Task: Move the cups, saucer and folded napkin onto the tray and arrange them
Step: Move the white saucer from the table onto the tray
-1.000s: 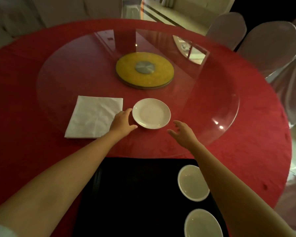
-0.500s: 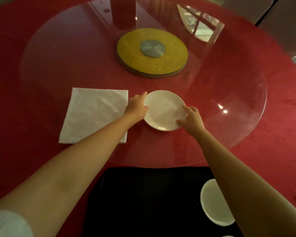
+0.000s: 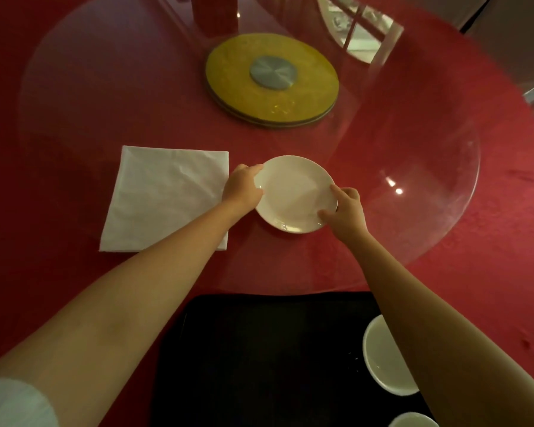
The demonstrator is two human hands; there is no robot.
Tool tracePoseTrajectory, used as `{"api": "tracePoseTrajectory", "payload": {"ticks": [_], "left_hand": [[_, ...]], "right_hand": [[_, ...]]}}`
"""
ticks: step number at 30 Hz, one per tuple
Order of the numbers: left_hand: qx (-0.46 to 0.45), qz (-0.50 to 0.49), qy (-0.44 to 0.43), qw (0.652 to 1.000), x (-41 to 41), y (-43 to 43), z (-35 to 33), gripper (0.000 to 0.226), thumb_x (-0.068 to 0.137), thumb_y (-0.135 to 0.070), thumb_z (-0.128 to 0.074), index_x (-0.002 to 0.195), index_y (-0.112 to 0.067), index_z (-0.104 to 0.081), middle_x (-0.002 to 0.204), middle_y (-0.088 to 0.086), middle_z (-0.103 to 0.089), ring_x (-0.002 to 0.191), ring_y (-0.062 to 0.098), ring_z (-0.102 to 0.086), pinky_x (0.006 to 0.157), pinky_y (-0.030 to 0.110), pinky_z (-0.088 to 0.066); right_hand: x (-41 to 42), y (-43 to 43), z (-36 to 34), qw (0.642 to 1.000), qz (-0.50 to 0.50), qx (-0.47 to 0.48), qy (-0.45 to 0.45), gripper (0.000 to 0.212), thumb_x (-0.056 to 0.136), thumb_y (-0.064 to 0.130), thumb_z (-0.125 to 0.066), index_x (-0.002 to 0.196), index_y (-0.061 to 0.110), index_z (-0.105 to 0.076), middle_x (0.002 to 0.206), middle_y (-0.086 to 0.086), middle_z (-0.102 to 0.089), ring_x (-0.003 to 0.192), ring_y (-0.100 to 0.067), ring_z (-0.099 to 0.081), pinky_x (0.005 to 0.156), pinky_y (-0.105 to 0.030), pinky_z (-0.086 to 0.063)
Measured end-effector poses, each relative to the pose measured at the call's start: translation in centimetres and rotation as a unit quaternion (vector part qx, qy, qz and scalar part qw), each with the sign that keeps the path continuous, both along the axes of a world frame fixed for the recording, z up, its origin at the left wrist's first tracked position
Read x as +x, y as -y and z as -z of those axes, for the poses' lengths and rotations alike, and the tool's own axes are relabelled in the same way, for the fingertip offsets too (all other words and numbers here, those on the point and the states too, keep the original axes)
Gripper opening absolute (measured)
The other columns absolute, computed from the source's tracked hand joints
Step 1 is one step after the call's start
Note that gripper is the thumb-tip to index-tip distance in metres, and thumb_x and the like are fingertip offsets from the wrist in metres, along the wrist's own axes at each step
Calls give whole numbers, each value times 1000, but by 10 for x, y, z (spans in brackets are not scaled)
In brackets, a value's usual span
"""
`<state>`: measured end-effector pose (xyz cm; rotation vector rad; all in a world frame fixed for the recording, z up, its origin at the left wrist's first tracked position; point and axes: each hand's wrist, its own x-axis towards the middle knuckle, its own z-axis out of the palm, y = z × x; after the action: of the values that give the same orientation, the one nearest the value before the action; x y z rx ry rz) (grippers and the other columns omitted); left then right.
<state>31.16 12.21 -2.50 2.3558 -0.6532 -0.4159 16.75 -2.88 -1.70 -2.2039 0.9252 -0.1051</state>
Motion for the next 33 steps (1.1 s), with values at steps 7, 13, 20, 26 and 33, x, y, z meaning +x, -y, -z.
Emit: {"api": "tracePoseTrajectory", "payload": {"ticks": [7,13,20,26,33], "left_hand": [[-15,7,5,1000,-16,-15,-14,60,79,-6,-62,135,-12,-41,130,18,-48,118,29,-49,99,33,-39],[-50,-24,24,998,-55,-48,-34,60,77,-5,-63,134,-13,-44,124,18,-52,112,29,-52,95,33,-41],[-64,-58,33,996,-120,-111,-44,60,76,-9,-67,132,-13,-46,116,18,-55,100,29,-57,87,31,-43],[-58,-84,31,994,-173,-157,-44,60,72,-5,-70,128,-12,-51,117,18,-57,104,32,-56,90,37,-44],[-19,-113,-13,993,-223,-194,-26,61,73,-5,-68,130,-12,-47,116,19,-54,103,33,-55,89,38,-44]], "right_hand": [[-23,-19,-18,999,12,9,32,70,81,2,-62,143,8,-30,138,-10,-35,121,-25,-44,103,-30,-40],[-55,-43,-33,998,-9,15,59,70,80,1,-62,142,10,-32,137,-10,-36,120,-27,-45,103,-39,-43],[-100,-80,-48,994,-88,18,55,68,80,0,-62,141,11,-34,134,-10,-38,116,-28,-46,101,-33,-41],[-144,-124,-45,994,-96,23,43,67,81,0,-61,141,11,-34,132,-7,-39,112,-19,-44,94,-19,-34],[-188,-165,-26,993,-106,34,42,62,78,1,-52,134,25,-42,113,6,-36,96,-8,-39,77,-9,-31]]}}
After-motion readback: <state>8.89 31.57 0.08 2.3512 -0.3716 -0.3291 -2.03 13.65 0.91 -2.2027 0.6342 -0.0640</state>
